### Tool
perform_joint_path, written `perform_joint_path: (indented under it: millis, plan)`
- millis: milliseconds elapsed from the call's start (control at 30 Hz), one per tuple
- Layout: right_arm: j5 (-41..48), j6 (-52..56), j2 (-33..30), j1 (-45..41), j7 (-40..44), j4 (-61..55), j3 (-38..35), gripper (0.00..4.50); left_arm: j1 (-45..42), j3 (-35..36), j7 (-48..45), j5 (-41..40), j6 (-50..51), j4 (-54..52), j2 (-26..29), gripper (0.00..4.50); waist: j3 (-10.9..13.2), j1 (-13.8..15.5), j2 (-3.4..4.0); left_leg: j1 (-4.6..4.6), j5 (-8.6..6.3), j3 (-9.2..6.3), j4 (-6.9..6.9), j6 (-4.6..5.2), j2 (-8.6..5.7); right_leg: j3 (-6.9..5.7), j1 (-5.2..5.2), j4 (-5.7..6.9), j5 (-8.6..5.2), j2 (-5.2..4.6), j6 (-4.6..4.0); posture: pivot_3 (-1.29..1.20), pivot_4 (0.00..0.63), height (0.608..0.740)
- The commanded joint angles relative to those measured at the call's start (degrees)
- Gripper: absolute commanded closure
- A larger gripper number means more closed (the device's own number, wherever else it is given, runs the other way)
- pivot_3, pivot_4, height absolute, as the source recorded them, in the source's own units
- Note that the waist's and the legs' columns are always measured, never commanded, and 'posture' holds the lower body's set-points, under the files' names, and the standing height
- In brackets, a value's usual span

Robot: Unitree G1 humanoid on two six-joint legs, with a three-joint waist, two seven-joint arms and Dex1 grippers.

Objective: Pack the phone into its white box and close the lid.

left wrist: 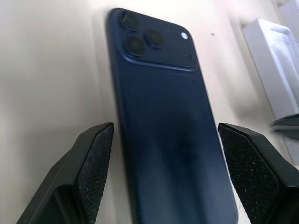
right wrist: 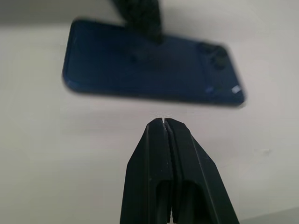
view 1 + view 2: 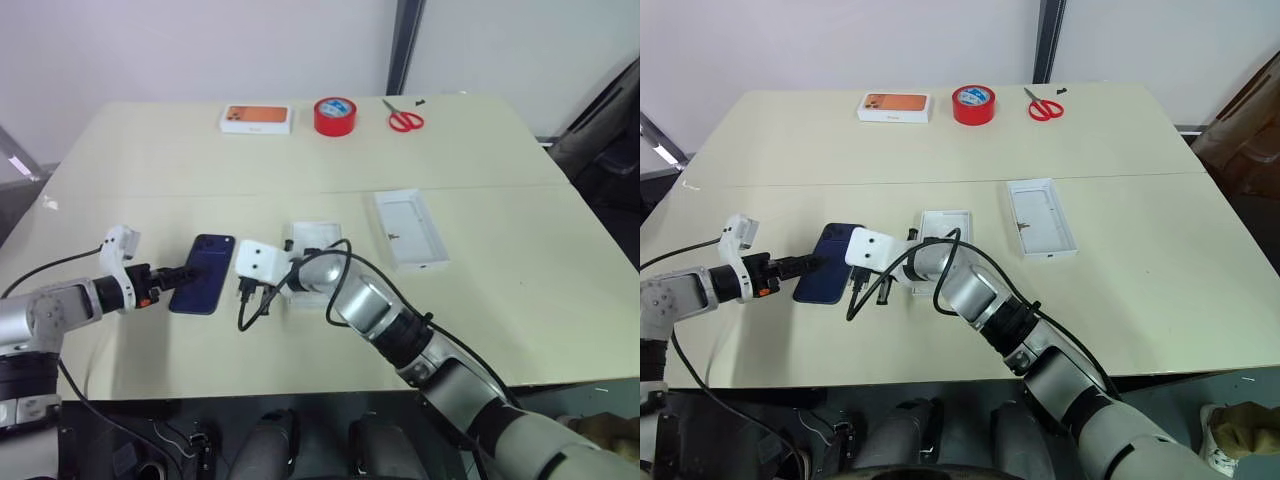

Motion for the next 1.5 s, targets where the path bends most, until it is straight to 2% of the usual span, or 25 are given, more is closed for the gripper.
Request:
perform_joint_path:
  millis: [33, 467, 667, 933, 1033, 1233, 1400, 1500]
  plan:
    - [-1.4, 0.7, 1.3, -0.6, -1.6, 1.5, 0.0, 4.45, 1.3, -4.0, -1.2, -0.3, 3.8, 0.3, -2.1, 0.72, 0.0, 0.1, 0.00, 0.00, 0.00, -0.01, 0.00, 0.00, -0.01, 0.00, 0.00, 0.00, 0.00, 0.00, 0.00, 0.00, 0.150, 0.734]
    - [-2.7, -1.4, 3.0, -2.0, -2.9, 8.2, -0.8, 4.45, 1.1, -7.6, -1.0, -0.6, 6.9, -5.0, -7.8, 0.72, -0.2, 0.3, 0.26, 0.50, -0.12, -0.12, -0.10, 0.19, -0.17, -0.03, 0.49, -0.03, -0.01, -0.12, 0.01, 0.00, 0.150, 0.734]
    - [-3.2, -2.3, 2.2, -1.6, -2.5, 8.3, -0.9, 4.45, 0.0, -6.3, 0.4, -1.0, 9.0, -5.4, -10.9, 0.72, -0.3, 0.4, 0.38, 0.54, -0.18, -0.15, -0.08, 0.29, -0.20, -0.04, 0.56, -0.04, -0.01, -0.14, 0.01, 0.00, 0.150, 0.734]
    - [-3.6, -2.7, 1.7, -0.8, -2.3, 7.8, -0.8, 4.45, -1.7, -2.8, 1.4, -0.5, 9.7, -2.7, -11.0, 0.72, -0.3, 0.4, 0.39, 0.54, -0.17, -0.19, -0.08, 0.28, -0.21, -0.06, 0.57, -0.06, -0.01, -0.14, 0.01, 0.00, 0.150, 0.734]
    - [-3.6, -2.7, 1.6, -0.6, -2.4, 7.7, -1.0, 4.50, -1.3, -2.2, 1.4, -1.0, 10.3, -2.9, -10.9, 1.59, -0.3, 0.2, 0.39, 0.54, -0.17, -0.19, -0.08, 0.28, -0.21, -0.05, 0.56, -0.07, -0.01, -0.14, 0.01, 0.00, 0.150, 0.734]
    - [-3.5, -3.2, 0.7, -0.2, -2.8, 6.9, -1.8, 4.50, -1.1, 0.5, 3.4, -2.3, 12.1, -2.7, -11.9, 4.43, -0.3, 0.3, 0.39, 0.54, -0.17, -0.22, -0.09, 0.28, -0.20, -0.07, 0.59, -0.08, -0.01, -0.13, 0.01, 0.00, 0.150, 0.734]
    - [-2.2, -4.1, -0.3, 0.7, -2.8, 4.1, -3.9, 4.50, -1.4, 3.9, 4.5, -4.7, 14.0, -1.6, -12.7, 4.47, -0.3, 0.2, 0.38, 0.55, -0.18, -0.24, -0.12, 0.28, -0.20, -0.06, 0.58, -0.10, -0.01, -0.12, 0.01, 0.00, 0.150, 0.734]
    - [1.7, -5.3, -0.3, 1.9, -1.9, 0.2, -7.9, 4.50, -1.5, 6.2, 5.5, -6.2, 15.1, -1.3, -13.4, 4.47, -0.3, 0.1, 0.37, 0.55, -0.18, -0.23, -0.11, 0.29, -0.20, -0.06, 0.58, -0.11, -0.01, -0.13, 0.01, 0.00, 0.150, 0.734]
